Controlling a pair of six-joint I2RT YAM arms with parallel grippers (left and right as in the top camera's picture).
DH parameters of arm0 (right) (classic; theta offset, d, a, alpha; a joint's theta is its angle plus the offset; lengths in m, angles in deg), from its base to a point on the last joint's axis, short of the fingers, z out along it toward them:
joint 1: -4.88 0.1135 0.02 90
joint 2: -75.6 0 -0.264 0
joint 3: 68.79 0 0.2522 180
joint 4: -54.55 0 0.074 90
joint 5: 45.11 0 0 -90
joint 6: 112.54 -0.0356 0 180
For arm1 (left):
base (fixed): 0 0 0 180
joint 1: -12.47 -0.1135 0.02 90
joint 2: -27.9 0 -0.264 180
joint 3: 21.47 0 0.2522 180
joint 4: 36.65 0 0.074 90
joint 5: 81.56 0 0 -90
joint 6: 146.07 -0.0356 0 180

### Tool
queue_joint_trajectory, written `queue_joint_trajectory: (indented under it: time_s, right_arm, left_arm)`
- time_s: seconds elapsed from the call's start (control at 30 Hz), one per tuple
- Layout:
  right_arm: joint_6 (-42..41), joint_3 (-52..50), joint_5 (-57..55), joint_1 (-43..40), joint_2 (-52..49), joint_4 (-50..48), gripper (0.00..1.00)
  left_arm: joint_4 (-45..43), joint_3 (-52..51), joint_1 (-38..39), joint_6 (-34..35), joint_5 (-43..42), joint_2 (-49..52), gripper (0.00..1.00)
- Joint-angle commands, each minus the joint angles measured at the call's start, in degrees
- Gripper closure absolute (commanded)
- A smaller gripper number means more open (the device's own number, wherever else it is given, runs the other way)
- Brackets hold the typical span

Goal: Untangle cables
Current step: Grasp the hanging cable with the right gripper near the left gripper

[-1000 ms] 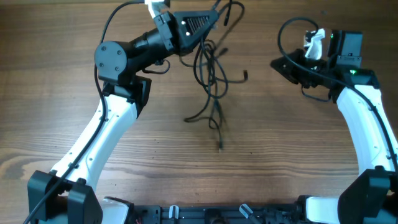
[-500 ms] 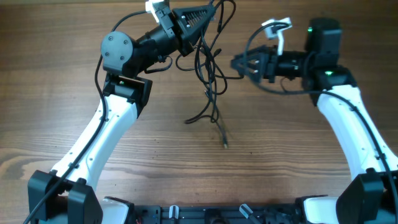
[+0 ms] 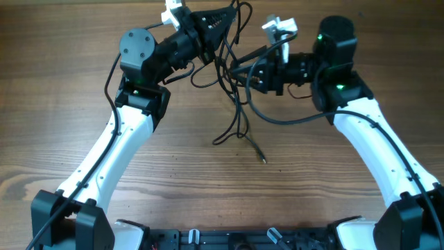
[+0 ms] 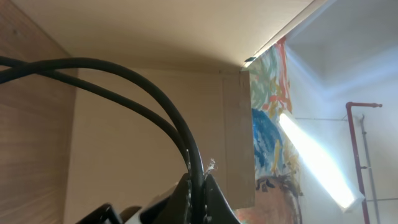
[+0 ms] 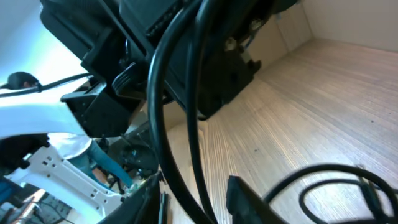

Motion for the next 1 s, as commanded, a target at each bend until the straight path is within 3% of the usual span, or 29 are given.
queue_joint_trajectory:
  time_s: [0.0, 0.07, 0.13, 0.27, 0.33, 0.43, 0.57, 0.7, 0.87, 0.97]
  right_arm:
    - [-2.2, 0.1, -6.3, 1.6, -0.9, 0.0, 0.84]
    - [-4.4, 0.1, -9.2, 1.5, -0.8, 1.3, 0.96]
    - [-6.5, 0.1, -11.2, 1.1, -0.8, 3.5, 0.96]
    - [-7.0, 0.1, -18.6, -0.1, 0.1, 16.0, 0.96]
    - [-6.9, 0.1, -24.5, -0.2, 1.2, 22.2, 0.95]
    - [-7.8, 2.0, -32.0, -0.2, 2.9, 29.0, 0.96]
    - [-9.9, 10.8, -47.9, -0.2, 3.3, 45.7, 0.96]
    - [-10.0, 19.6, -59.9, -0.2, 3.3, 58.1, 0.96]
    - [-9.9, 21.9, -58.4, -0.2, 3.2, 60.2, 0.96]
    - [-9.9, 21.9, -54.5, -0.2, 3.0, 60.0, 0.96]
  left_arm:
    - [-0.6, 0.9, 0.3, -0.3, 0.7, -0.7, 0.95]
    - [1.3, 0.9, 0.1, -7.9, 0.8, -0.6, 0.89]
    - [8.6, 0.9, -0.7, -21.4, 0.8, -0.6, 0.70]
    - [33.1, 0.9, -2.8, -44.8, 6.9, -0.6, 0.47]
    - [45.7, 0.9, -3.3, -53.9, 13.4, -0.6, 0.41]
    - [52.7, 0.9, -3.2, -62.6, 15.3, -0.6, 0.38]
    - [52.9, 0.9, -3.2, -66.0, 11.9, -0.7, 0.38]
    - [47.3, 0.9, -1.9, -68.1, -0.9, -0.7, 0.38]
    - [45.5, 0.9, 4.9, -68.5, -5.1, -0.5, 0.37]
    - [45.7, 0.9, 10.9, -68.0, 0.3, 0.0, 0.41]
